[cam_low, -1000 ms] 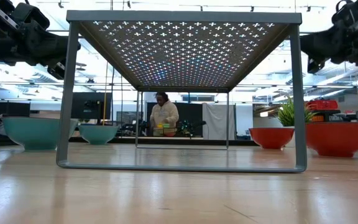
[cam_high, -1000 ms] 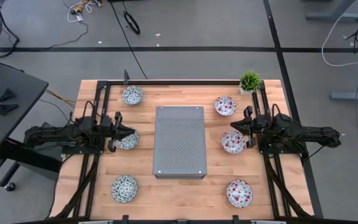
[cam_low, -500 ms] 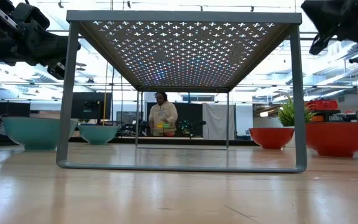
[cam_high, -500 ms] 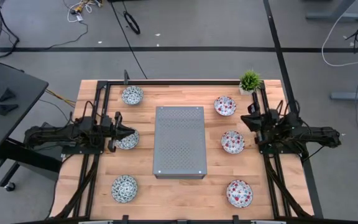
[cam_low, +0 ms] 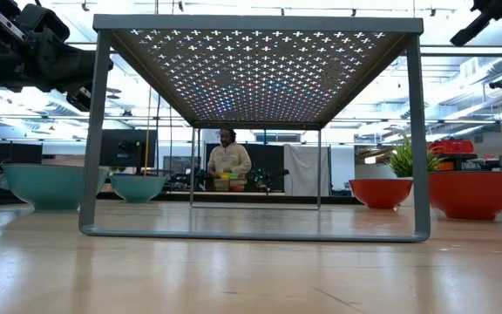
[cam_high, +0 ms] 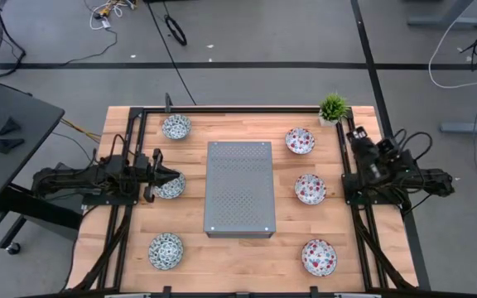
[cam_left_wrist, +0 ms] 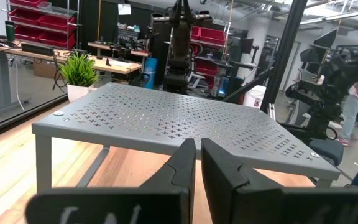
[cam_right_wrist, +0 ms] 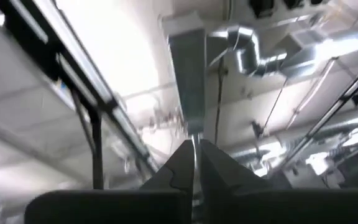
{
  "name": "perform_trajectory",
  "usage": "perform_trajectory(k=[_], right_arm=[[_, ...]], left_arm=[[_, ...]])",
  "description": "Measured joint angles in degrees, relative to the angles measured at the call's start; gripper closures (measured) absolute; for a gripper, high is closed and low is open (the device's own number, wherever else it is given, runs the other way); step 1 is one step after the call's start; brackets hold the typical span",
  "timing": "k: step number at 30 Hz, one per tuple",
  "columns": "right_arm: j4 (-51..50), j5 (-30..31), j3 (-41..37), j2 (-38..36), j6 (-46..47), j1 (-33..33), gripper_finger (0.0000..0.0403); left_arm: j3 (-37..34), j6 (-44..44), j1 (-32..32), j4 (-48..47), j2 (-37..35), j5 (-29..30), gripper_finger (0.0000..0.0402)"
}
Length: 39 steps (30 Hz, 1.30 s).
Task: Pick & Place Mini bowls
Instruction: Put the top red bowl on the shelf
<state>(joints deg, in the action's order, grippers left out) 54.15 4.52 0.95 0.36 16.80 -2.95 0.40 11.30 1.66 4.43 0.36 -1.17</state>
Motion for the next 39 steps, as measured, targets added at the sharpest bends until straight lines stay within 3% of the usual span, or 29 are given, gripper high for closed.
perform_trajectory(k=[9,20,30,39], right_arm=[[10.7,5.6,0.3,0.0,2.4,0.0,0.0395],[7.7,5.6,10.0,0.2,-3.7,0.0,0.04],[4.6,5.6,24.1,7.3,-10.9,0.0,0.0402],[-7.6,6.9,41.8,17.5,-9.9,0.0,0.0403]], left_arm=[[0.0,0.0,0.0,0.0,0.0,0.0,0.0369],[0.0,0.0,0.0,0.0,0.0,0.0,0.0369],[0.0,0.0,0.0,0.0,0.0,0.0,0.0369],[0.0,0.0,0.0,0.0,0.0,0.0,0.0369]])
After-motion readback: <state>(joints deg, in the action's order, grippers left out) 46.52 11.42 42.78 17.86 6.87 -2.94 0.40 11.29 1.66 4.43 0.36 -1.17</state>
